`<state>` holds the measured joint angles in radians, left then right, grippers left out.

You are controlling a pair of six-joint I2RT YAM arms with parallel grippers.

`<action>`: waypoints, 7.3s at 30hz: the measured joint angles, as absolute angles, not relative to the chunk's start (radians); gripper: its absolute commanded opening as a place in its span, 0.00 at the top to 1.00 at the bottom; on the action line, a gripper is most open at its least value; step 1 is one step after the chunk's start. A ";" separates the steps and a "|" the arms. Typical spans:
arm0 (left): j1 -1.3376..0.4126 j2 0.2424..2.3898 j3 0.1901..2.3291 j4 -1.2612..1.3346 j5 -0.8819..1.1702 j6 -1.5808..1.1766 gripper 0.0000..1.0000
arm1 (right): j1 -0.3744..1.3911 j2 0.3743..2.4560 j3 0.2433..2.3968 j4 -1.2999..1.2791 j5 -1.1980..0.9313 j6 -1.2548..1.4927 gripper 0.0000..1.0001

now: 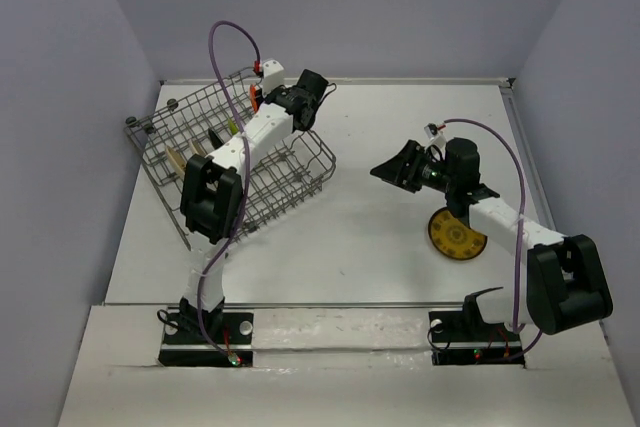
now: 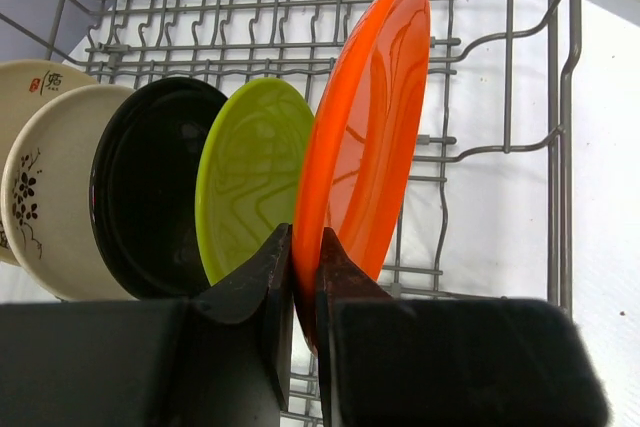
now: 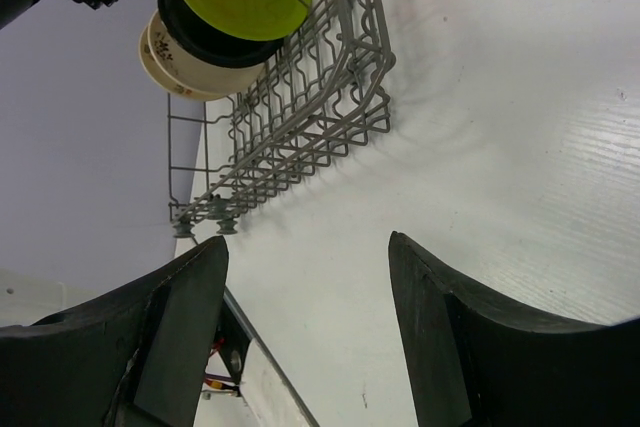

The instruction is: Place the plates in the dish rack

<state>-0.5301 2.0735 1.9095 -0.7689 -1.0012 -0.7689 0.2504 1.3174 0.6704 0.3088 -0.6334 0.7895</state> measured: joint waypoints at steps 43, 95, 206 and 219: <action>-0.484 1.955 1.612 -0.615 -1.009 -0.784 0.95 | 0.282 1.353 0.670 0.351 -0.648 0.789 0.30; -0.491 1.986 1.519 -0.459 -0.957 -0.800 0.34 | 0.290 1.366 0.670 0.352 -0.653 0.782 0.30; -0.685 1.336 0.982 0.138 0.128 -0.677 0.86 | 0.160 1.197 0.680 0.293 -0.805 0.877 0.93; -0.479 1.328 1.221 -0.131 -0.166 -0.581 0.95 | 0.198 1.210 0.607 0.389 -0.759 0.893 0.26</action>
<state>-0.4793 1.3277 1.2205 -0.1314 -0.1658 -0.5808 0.1982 1.2098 0.6067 0.3893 -0.7586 0.8932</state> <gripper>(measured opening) 0.168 0.734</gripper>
